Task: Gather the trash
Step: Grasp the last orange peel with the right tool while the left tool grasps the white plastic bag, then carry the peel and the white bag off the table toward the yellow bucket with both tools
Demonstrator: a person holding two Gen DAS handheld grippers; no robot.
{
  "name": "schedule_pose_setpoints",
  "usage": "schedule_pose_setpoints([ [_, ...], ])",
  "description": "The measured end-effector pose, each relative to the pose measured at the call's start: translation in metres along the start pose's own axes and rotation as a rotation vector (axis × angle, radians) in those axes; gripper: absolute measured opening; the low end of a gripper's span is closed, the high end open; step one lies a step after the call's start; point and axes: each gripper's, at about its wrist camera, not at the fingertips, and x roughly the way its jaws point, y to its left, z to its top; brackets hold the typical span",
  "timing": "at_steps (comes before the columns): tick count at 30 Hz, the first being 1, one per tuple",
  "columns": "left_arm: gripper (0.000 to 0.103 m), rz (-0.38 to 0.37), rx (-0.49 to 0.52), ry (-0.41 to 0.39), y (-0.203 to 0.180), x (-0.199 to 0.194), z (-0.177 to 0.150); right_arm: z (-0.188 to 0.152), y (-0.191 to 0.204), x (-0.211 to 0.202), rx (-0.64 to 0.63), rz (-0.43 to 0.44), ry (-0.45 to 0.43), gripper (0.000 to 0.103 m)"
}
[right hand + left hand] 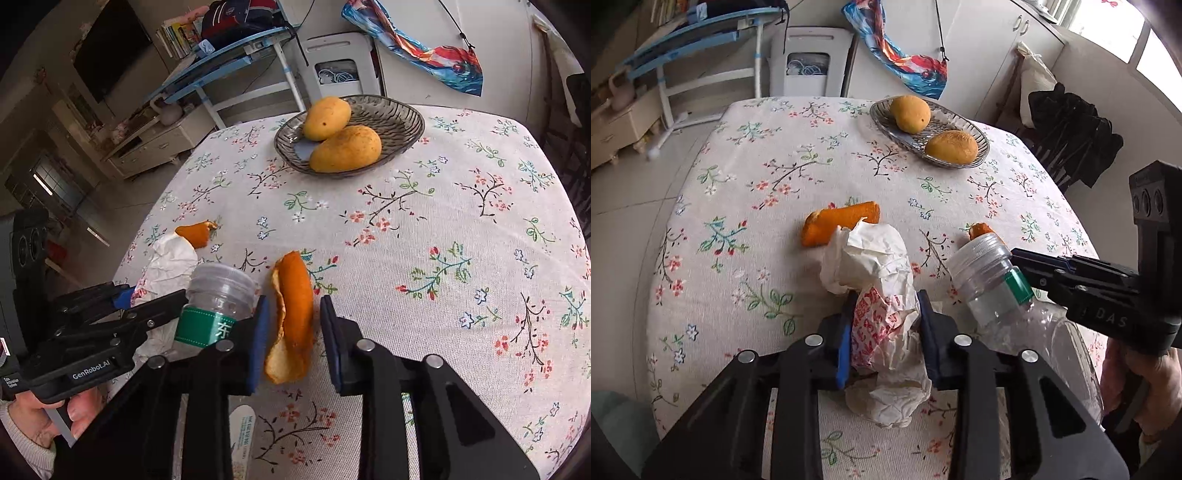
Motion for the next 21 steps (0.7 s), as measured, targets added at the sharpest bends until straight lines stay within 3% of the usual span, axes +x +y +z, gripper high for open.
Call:
schedule_pose_setpoints([
  [6, 0.028, -0.011, -0.01, 0.001, 0.014, -0.034, -0.015, -0.004, -0.001, -0.012, -0.013, -0.032, -0.019, 0.014],
  [11, 0.035, 0.075, 0.012, 0.032, 0.016, -0.031, -0.025, -0.004, 0.003, -0.015, -0.058, -0.124, -0.01, 0.014],
  [14, 0.039, 0.11, 0.026, 0.026, 0.015, -0.027, -0.029, -0.007, -0.002, -0.005, -0.044, -0.129, 0.011, 0.017],
  [17, 0.031, 0.116, 0.058, 0.016, 0.01, -0.03, -0.03, -0.008, -0.004, -0.005, -0.045, -0.123, 0.011, 0.017],
  [21, 0.028, 0.146, 0.075, -0.074, 0.0, -0.057, -0.034, -0.009, -0.001, -0.03, -0.026, -0.094, -0.062, 0.015],
])
